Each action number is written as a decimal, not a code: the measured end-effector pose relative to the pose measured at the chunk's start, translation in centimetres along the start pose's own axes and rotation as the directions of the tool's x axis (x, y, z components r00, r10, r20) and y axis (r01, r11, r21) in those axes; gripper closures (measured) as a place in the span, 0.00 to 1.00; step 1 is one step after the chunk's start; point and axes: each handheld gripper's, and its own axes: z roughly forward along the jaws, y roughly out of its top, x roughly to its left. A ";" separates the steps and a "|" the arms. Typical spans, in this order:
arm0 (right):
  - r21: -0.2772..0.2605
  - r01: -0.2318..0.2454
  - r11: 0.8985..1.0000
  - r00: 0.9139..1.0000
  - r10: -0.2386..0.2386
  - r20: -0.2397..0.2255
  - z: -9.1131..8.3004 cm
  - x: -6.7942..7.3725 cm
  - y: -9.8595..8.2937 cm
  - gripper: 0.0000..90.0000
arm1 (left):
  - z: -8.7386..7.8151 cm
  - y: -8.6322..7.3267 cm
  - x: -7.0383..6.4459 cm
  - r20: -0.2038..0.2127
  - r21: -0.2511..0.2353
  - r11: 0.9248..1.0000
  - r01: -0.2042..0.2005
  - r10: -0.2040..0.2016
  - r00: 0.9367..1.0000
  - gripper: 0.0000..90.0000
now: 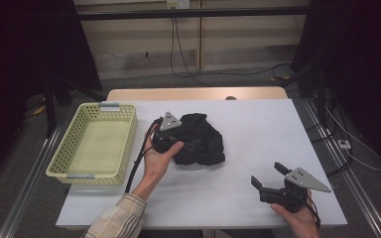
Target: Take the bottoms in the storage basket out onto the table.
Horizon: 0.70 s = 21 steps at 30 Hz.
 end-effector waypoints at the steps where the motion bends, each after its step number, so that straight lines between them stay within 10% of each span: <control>1: 0.001 0.001 1.000 1.000 -0.001 0.002 0.0 0.0 0.0 0.05 | -0.2 0.0 -0.1 -0.007 0.000 1.000 -0.008 0.008 1.000 0.05; 21: -0.001 0.000 1.000 1.000 0.000 -0.004 0.0 0.0 0.0 0.05 | -3.8 -0.7 -0.3 -0.070 -0.061 0.997 -0.036 0.032 0.997 0.06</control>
